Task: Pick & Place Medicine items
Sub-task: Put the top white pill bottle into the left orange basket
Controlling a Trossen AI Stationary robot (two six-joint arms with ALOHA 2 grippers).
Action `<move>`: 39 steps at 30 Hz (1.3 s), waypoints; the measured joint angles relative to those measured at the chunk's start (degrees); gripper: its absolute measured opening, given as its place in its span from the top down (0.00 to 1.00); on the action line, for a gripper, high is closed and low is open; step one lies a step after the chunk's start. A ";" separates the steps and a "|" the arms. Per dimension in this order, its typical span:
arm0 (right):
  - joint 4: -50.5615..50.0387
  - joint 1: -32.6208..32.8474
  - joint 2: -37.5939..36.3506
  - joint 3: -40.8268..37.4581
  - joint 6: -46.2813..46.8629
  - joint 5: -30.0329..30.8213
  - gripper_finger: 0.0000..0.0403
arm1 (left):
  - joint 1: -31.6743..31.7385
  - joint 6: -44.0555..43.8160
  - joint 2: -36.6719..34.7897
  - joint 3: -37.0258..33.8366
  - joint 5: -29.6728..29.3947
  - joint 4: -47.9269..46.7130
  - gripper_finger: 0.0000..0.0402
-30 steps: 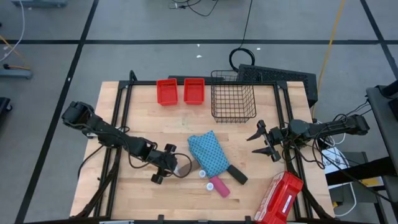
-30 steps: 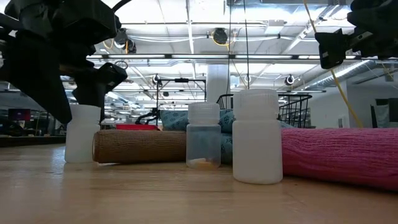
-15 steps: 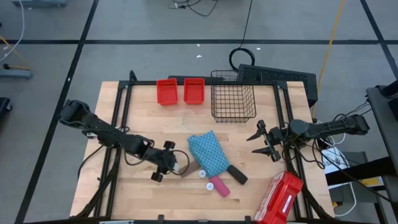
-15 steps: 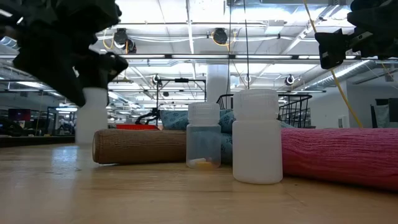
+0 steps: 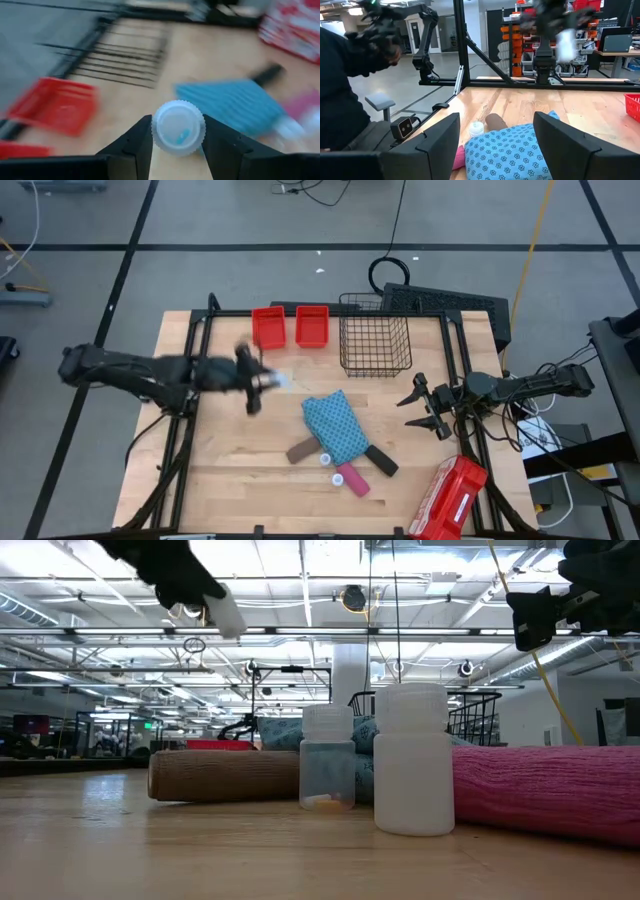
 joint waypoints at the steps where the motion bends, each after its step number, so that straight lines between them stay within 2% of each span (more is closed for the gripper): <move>1: 0.00 0.00 -0.02 0.00 0.00 0.01 0.40 | 2.88 0.53 -0.39 1.80 -0.03 -1.89 0.63; 5: 0.00 0.00 -0.01 0.00 0.00 0.01 0.40 | 14.86 3.68 0.51 9.14 -0.08 -9.75 0.65; 10: 0.00 0.00 -0.02 0.00 0.00 0.01 0.40 | 29.25 7.57 5.50 14.42 0.78 -12.13 0.63; 17: 0.00 0.00 -0.01 0.00 0.00 0.02 0.40 | 45.74 6.53 16.85 14.24 12.56 -8.87 0.65; 21: -0.02 0.00 0.00 0.00 0.00 0.02 0.40 | 50.47 6.02 24.61 14.24 13.59 -7.46 0.64; 27: -0.02 0.00 -0.01 0.00 0.00 0.00 0.40 | 54.03 4.01 34.19 14.25 13.80 -5.46 0.62; 32: -0.02 0.00 -0.01 0.00 0.00 0.01 0.40 | 55.48 2.22 39.35 14.24 13.80 -3.08 0.65; 39: -0.02 0.00 -0.02 0.00 -0.01 -0.01 0.40 | 55.71 1.84 43.28 14.24 13.26 -0.59 0.63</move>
